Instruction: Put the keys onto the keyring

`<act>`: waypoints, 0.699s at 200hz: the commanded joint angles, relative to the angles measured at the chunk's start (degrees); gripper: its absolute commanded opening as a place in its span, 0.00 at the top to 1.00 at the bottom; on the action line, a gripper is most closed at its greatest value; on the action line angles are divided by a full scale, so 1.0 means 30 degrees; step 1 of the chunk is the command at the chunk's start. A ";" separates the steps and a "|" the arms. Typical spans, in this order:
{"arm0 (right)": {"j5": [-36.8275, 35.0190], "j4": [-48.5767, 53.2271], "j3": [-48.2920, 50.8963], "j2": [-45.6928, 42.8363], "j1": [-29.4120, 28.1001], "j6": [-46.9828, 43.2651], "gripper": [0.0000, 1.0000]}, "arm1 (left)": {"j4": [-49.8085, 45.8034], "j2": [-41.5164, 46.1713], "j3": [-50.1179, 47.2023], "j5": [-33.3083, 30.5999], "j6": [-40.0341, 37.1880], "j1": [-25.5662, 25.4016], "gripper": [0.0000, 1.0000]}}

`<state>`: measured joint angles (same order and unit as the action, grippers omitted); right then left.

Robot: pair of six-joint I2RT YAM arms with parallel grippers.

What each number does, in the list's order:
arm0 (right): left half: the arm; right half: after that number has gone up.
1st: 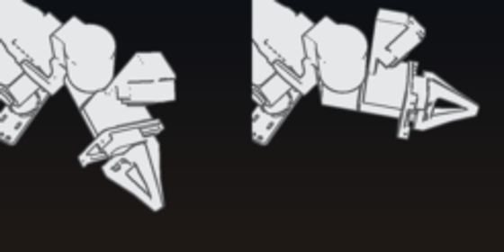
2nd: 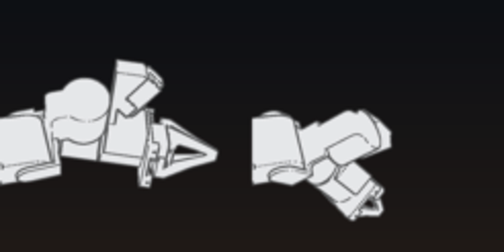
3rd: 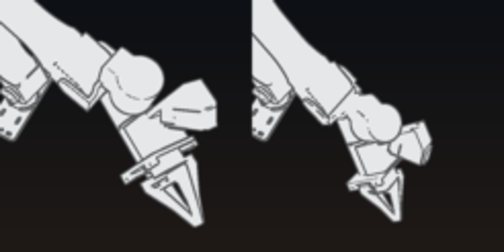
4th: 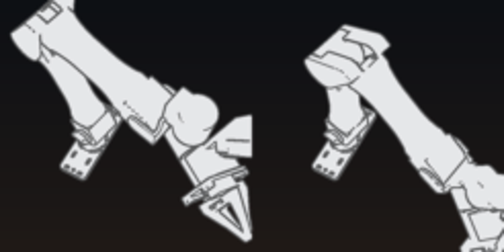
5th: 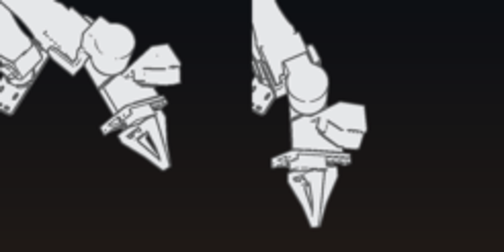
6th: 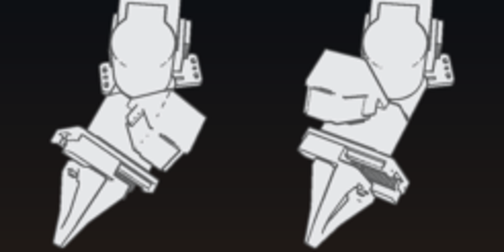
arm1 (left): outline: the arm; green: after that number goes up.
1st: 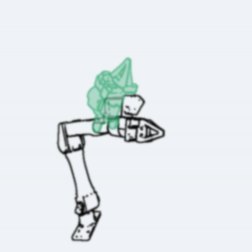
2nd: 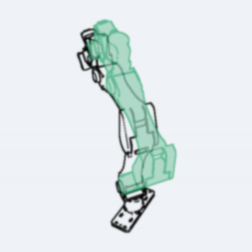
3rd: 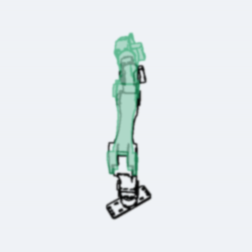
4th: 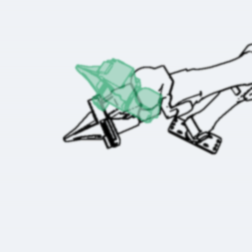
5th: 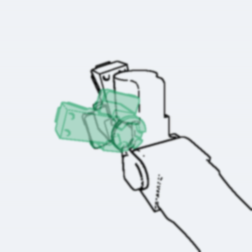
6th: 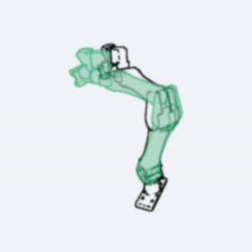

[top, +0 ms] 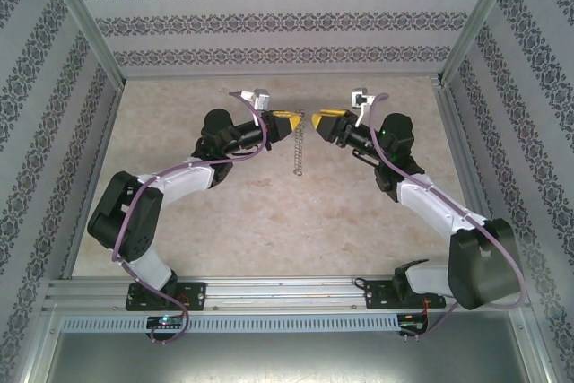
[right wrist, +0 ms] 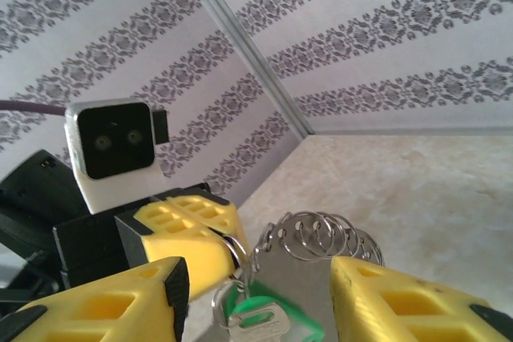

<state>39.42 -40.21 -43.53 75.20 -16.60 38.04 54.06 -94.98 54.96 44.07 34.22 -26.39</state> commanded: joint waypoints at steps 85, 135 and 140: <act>0.1820 -0.4343 -0.1039 0.2140 -0.0297 0.2494 0.63 | 0.2150 -0.0299 0.0372 -0.0600 0.0864 -0.0402 1.00; 0.1890 -0.4743 -0.0837 0.2661 -0.0570 0.2488 0.61 | 0.1974 -0.0362 0.0577 -0.0599 0.0815 -0.0476 1.00; 0.1907 -0.4783 -0.0814 0.2677 -0.0598 0.2521 0.62 | 0.1945 -0.0362 0.0584 -0.0600 0.0811 -0.0485 1.00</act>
<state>43.59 -50.65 -45.08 82.37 -17.69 45.12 55.77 -96.18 54.96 42.76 36.12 -27.18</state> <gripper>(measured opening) 0.396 0.052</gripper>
